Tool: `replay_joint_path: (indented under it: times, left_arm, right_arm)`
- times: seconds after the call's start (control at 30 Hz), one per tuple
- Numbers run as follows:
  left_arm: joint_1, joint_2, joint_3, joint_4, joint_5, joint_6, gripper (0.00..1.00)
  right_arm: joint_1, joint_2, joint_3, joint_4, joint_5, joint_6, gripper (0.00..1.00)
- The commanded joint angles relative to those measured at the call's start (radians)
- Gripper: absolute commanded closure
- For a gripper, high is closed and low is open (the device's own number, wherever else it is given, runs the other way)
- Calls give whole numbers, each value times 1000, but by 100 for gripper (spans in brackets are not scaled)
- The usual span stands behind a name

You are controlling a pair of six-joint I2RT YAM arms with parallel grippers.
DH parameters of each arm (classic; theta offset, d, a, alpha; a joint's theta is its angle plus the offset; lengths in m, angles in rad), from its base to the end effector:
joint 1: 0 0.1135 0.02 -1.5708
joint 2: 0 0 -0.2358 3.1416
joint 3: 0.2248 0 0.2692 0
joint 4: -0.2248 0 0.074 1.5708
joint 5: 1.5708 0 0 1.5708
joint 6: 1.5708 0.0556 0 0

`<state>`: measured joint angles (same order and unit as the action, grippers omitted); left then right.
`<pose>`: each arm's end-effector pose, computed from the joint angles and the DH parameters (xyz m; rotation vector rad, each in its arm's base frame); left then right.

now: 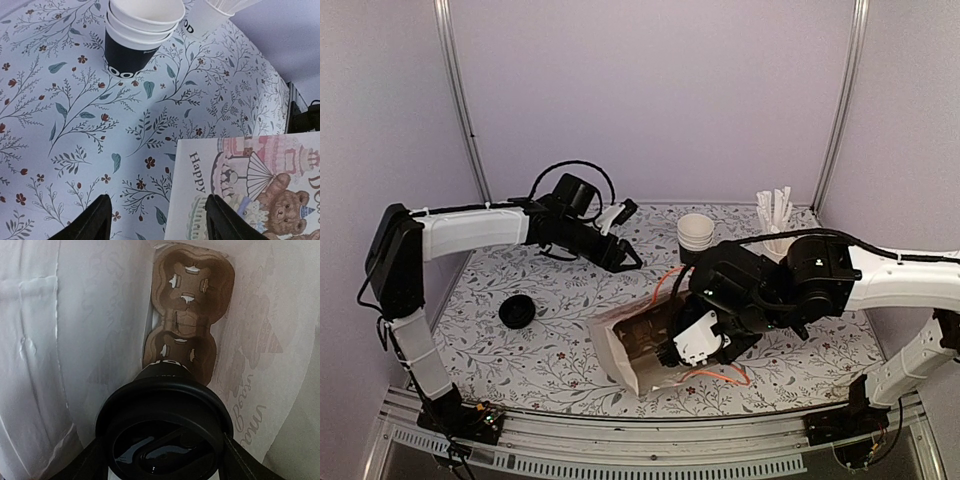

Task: Pack the takeout coffee

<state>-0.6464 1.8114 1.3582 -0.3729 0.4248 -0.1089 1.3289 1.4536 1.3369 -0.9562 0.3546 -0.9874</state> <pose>0.3238 -0.2730 0.1899 0.8560 2.3249 -0.8504 0.0955 0.3063 0.2659 -2.3104 1.1394 -0.3432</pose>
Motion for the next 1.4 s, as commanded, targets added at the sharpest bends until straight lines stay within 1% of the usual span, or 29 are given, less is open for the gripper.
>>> replay_joint_path:
  times: [0.0, 0.13, 0.43, 0.6, 0.8, 0.87, 1.0, 1.2, 1.37]
  left_arm:
    - [9, -1, -31, 107, 117, -33, 34]
    - [6, 22, -50, 122, 169, -42, 35]
    - [4, 40, -73, 152, 242, -57, 37]
    - [-1, 45, -74, 158, 262, -59, 38]
    - [-13, 47, -76, 160, 294, -57, 39]
    - [-17, 54, -76, 160, 304, -55, 39]
    - [-25, 69, -74, 160, 320, -55, 40]
    - [-38, 76, -74, 160, 327, -52, 40]
    - [-39, 90, -70, 157, 337, -51, 41]
  right_arm:
    - [4, -46, -52, 132, 57, -53, 54]
    - [5, -44, -59, 182, 65, -58, 54]
    - [5, -8, -80, 206, 53, -75, 54]
    - [5, 10, -29, 123, -41, -29, 54]
    - [5, 15, -29, 82, -84, -21, 54]
    - [4, 13, -53, 106, -68, -30, 54]
    - [4, 7, -103, 219, 7, -65, 55]
    - [-9, 36, -91, 283, 49, -67, 55]
    - [-50, 64, -87, 316, 70, -68, 55]
